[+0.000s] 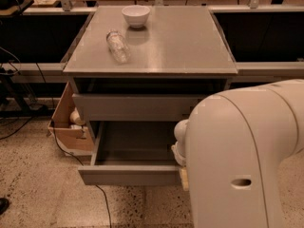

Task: Open middle drawer

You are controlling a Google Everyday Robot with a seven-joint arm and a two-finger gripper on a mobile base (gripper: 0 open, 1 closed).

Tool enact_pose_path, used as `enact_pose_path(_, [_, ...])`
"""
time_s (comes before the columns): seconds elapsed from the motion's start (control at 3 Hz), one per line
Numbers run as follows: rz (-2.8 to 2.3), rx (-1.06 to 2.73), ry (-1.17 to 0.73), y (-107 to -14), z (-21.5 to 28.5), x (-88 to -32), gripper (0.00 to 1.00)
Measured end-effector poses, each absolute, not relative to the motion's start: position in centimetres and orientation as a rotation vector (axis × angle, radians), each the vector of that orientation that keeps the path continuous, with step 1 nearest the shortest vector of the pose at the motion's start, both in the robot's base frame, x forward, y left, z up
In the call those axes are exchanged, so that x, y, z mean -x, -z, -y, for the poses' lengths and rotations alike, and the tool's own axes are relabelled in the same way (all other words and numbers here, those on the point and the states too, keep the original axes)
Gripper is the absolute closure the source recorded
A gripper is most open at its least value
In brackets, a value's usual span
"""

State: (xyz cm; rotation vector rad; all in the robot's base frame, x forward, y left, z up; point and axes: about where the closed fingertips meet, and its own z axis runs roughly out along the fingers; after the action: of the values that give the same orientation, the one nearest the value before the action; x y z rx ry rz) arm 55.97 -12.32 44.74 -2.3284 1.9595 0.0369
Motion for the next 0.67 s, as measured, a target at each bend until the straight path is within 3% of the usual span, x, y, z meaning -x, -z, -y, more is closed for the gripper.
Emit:
enact_pose_path(0.33, [-1.925, 2.342, -0.024, -45.6, 12.1, -56.4, 0.06])
enact_pose_path(0.67, [-1.868, 2.302, -0.009, -48.0, 11.6, -58.3, 0.23])
